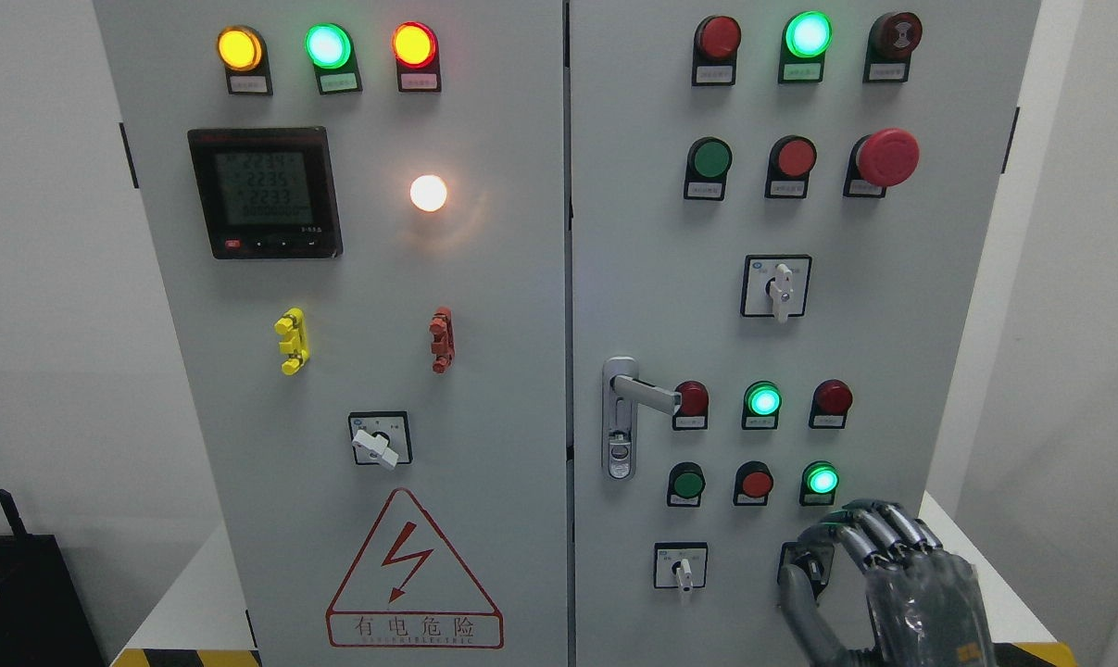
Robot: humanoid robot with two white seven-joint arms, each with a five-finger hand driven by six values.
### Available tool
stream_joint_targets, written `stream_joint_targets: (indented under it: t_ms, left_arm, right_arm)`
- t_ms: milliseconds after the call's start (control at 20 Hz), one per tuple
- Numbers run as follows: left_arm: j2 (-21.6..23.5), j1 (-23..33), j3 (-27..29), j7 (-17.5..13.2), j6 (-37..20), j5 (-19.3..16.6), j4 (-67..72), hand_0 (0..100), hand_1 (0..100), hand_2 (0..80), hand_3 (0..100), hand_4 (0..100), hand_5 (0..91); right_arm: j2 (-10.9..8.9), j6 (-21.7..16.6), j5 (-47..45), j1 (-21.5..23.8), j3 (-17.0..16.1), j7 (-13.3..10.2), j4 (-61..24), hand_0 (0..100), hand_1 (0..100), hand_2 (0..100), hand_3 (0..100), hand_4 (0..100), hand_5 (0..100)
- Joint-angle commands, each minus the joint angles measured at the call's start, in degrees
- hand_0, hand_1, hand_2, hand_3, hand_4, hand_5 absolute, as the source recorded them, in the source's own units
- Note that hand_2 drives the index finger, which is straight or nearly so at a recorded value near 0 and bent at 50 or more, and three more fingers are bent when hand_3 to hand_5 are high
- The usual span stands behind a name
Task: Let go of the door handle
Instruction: 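Release the handle and withdraw the right hand downward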
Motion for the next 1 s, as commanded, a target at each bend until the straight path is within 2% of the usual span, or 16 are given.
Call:
stream_joint_targets:
  t_ms: [0,251,952]
  left_arm:
    - [-0.03,0.00,-0.79,-0.04,-0.02,0.00,1.14,12,39,0.0,0,0,0.0]
    - [-0.03,0.00,-0.79,-0.04,-0.02,0.00,1.14,12,39,0.0,0,0,0.0]
    - [-0.03,0.00,-0.79,-0.04,-0.02,0.00,1.14,12,39,0.0,0,0,0.0]
  right_arm:
    - [-1.99,0.04,-0.99,-1.27,-2.89,0.74,-2.90,53,11,0,0,0,0]
    - [-1.64,0.04,-0.99,-2.15,-2.54,2.23,-3.87,52,11,0,0,0,0]
    - [-0.85,-0.22,-2.93,-2.07,-0.78,2.32,-3.96,51,8,0,0,0,0]
